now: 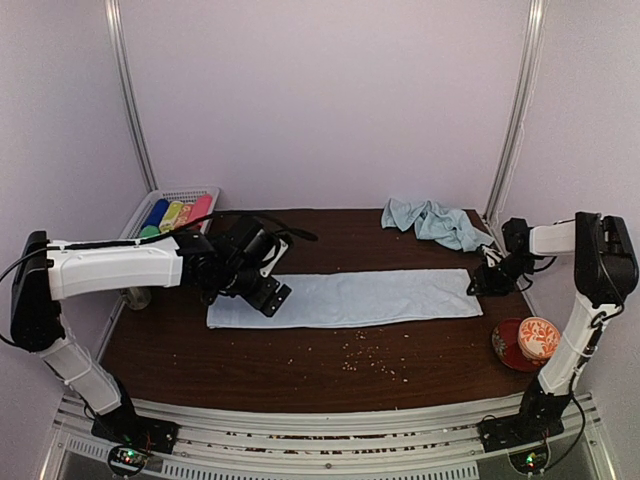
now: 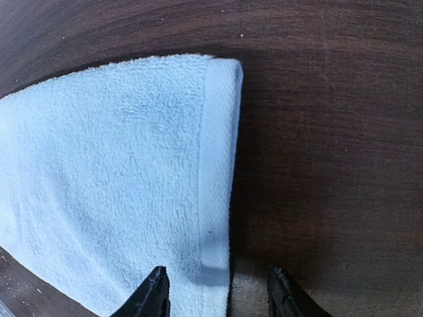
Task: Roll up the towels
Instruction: Pick up the towel from the center of the board.
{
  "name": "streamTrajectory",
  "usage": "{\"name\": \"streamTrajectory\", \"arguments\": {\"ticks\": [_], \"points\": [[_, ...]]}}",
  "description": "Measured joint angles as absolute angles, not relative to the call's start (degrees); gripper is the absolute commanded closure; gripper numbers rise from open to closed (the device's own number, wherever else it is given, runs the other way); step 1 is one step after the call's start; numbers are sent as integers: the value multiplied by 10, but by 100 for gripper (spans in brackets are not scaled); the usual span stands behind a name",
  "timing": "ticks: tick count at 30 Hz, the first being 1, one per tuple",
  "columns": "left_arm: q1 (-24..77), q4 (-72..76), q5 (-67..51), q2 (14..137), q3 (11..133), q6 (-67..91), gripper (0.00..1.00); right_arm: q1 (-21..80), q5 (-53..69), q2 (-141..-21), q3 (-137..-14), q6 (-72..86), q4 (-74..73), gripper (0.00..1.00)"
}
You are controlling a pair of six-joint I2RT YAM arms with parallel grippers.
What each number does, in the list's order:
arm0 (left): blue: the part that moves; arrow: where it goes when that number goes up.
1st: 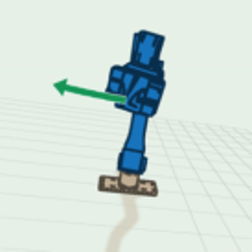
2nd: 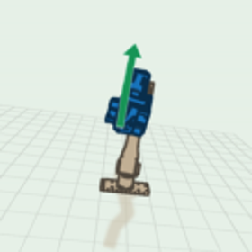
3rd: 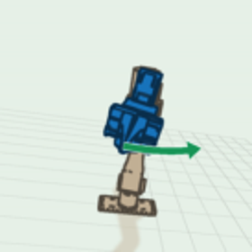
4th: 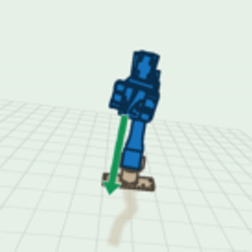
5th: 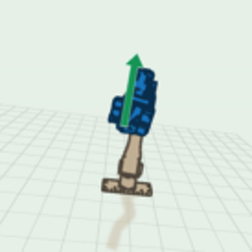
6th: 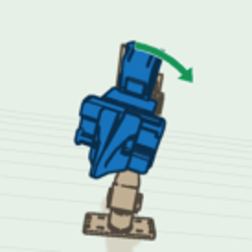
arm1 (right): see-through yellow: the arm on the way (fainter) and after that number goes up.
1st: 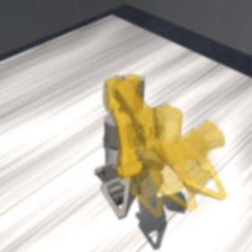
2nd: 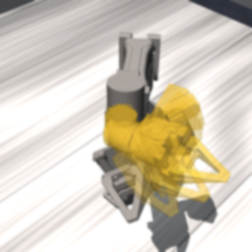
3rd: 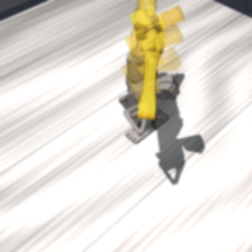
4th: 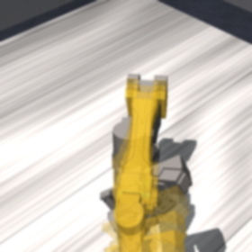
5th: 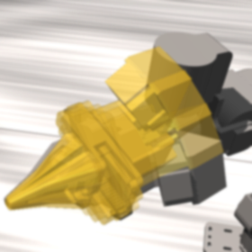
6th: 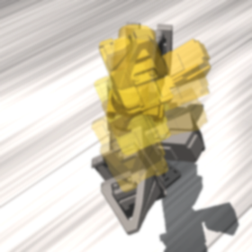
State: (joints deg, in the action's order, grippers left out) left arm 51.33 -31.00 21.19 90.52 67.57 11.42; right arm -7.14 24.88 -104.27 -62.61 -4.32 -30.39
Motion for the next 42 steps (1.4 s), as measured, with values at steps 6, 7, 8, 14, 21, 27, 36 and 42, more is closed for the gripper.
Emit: {"name": "streamTrajectory", "arguments": {"ticks": [6,7,8,14,21,27,36,42], "points": [[513,-295,223,897,666,111,2,-70,271,-1046,-626,-43,-298,49],[513,-295,224,894,664,111,2,-69,273,-1046,-625,-43,-297,49],[513,-294,226,892,663,111,2,-68,274,-1046,-624,-43,-295,50],[513,-290,240,876,659,110,2,-61,284,-1049,-622,-43,-285,54],[513,-286,247,873,659,110,2,-55,284,-1053,-622,-38,-274,71],[513,-285,250,872,659,110,2,-55,278,-1059,-619,-22,-257,85],[513,-284,258,865,657,110,2,-54,271,-1066,-624,-11,-249,100],[513,-284,264,864,650,109,2,-68,258,-1063,-635,-18,-284,100]]}}
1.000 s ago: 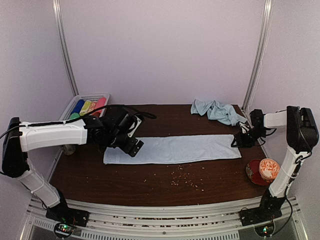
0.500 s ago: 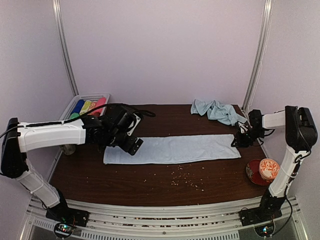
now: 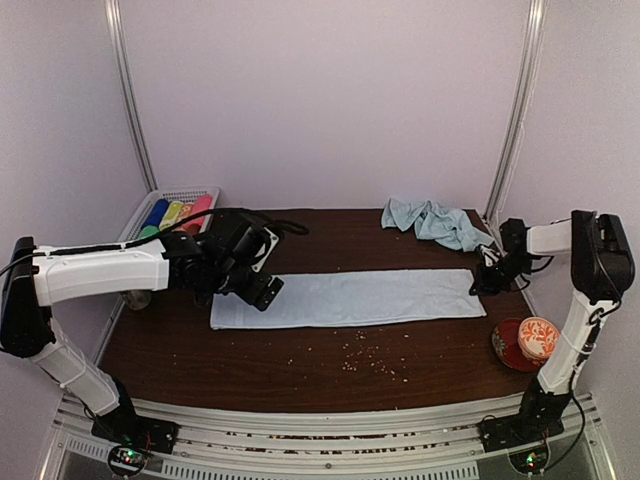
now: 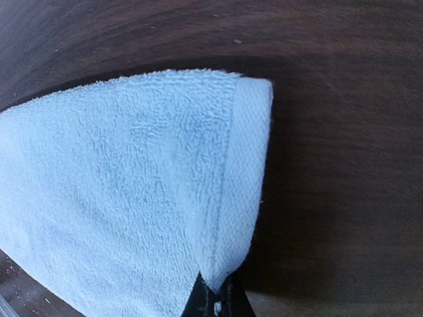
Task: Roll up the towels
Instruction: Pick up the towel from the center of the board, then fold the towel at the center of the board.
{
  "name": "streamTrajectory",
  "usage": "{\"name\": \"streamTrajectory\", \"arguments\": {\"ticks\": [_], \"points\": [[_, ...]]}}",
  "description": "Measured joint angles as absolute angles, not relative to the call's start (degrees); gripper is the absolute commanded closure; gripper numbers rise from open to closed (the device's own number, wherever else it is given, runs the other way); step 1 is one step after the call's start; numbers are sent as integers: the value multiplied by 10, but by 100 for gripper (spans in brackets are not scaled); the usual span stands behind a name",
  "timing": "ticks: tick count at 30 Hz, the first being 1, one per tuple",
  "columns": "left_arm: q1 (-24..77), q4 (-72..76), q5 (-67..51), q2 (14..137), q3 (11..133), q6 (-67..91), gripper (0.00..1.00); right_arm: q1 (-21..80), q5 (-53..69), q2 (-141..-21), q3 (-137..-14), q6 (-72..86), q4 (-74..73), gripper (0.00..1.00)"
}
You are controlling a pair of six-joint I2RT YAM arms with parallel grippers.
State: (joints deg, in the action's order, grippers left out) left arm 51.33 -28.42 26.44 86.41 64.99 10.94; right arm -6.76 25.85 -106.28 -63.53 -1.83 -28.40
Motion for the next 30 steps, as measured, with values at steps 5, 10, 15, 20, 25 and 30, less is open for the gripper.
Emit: {"name": "streamTrajectory", "arguments": {"ticks": [5,10,15,20,25,30], "points": [[513,-284,268,862,649,106,2,-133,237,-1061,-665,-45,-350,100],[513,-284,268,859,649,104,2,-211,209,-1061,-749,-78,-418,100],[511,-284,268,855,648,104,2,-216,220,-1049,-806,-98,-470,100],[507,-284,267,848,648,104,2,-97,287,-1024,-815,-100,-517,100],[498,-284,265,846,647,104,2,46,367,-1019,-825,-76,-528,100],[485,-285,257,846,644,100,2,130,418,-1031,-881,-55,-529,100]]}}
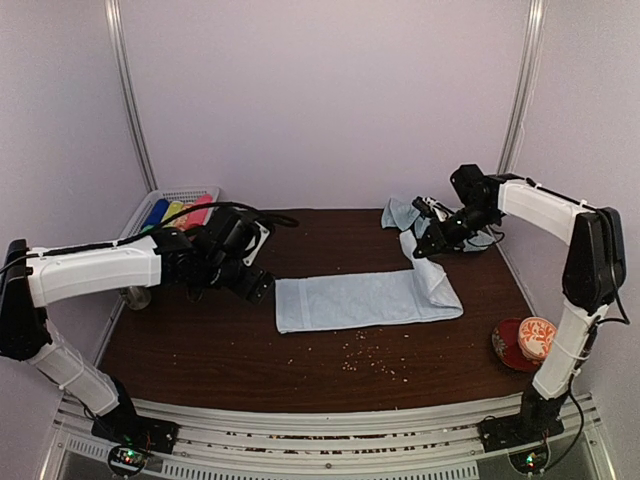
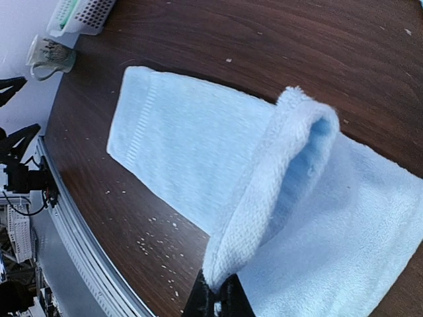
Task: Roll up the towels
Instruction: Fold the towel at the center of the board.
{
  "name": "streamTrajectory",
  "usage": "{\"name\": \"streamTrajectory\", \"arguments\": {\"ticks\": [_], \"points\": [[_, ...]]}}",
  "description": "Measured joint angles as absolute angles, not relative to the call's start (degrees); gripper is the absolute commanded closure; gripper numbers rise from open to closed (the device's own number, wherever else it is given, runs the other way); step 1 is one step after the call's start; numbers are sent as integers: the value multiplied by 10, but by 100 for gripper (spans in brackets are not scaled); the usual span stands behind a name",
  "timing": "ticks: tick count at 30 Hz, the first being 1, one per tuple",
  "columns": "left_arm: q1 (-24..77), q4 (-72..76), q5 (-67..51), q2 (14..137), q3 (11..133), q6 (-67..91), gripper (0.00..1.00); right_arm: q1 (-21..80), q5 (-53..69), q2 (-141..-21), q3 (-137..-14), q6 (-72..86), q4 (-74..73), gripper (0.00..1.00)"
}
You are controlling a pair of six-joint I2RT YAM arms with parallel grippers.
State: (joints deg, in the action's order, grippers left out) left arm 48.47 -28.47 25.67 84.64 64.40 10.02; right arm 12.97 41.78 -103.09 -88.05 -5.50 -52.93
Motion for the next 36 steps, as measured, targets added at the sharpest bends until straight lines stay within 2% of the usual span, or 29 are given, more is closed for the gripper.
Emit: {"name": "streamTrajectory", "arguments": {"ticks": [11,20,36], "points": [[450,-285,236,846,644,99,2,241,491,-1136,-964,23,-468,100],[442,-285,228,846,644,99,2,281,522,-1179,-1028,95,-399,100],[442,-284,218,846,644,96,2,325,529,-1237,-1049,122,-375,100]]}}
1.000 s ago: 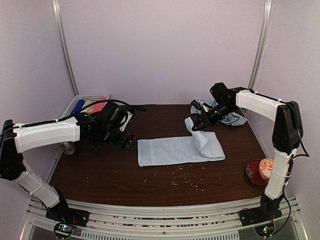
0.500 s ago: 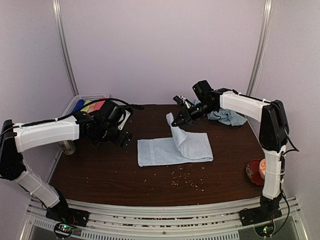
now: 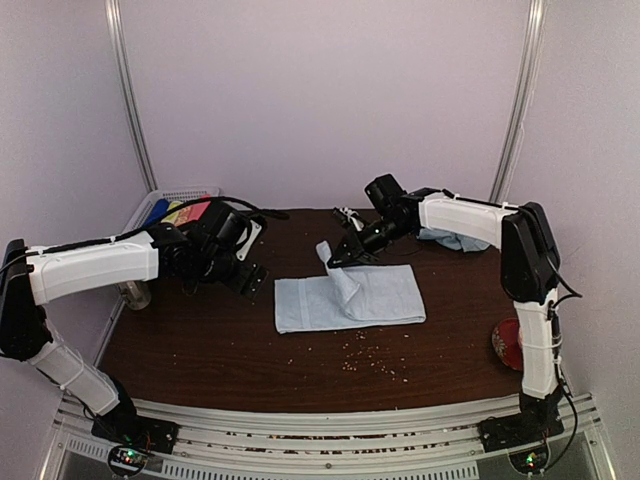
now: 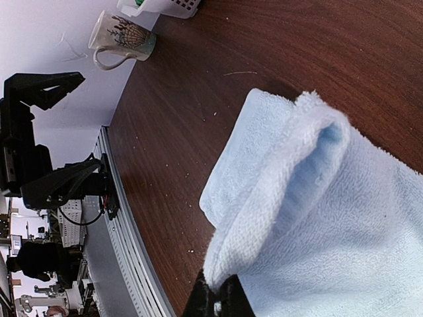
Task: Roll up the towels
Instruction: Fold the towel at the center of the board.
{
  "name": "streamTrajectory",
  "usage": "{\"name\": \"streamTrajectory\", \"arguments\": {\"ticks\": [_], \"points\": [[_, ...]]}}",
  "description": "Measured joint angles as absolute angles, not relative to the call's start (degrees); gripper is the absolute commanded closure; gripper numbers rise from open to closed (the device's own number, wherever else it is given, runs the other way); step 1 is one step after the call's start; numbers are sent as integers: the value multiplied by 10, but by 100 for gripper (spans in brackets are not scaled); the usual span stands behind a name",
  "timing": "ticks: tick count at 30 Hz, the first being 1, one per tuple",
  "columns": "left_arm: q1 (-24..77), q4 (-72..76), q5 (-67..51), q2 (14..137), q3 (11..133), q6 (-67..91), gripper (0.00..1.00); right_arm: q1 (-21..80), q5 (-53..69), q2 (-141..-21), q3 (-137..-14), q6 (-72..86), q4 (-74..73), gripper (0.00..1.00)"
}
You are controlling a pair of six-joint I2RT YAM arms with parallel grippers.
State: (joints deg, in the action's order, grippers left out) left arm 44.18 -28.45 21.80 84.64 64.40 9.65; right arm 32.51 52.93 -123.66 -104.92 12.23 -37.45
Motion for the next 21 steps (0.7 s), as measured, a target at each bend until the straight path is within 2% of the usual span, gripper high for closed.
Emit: {"name": "streamTrajectory", "arguments": {"ticks": [9,21], "points": [[442,-284,218,846,644,96,2,331,536,-1256,-1086,90,-417,100],[435,-284,216,848,644,96,2,323,535,-1228,-1074,25,-488,100]]}}
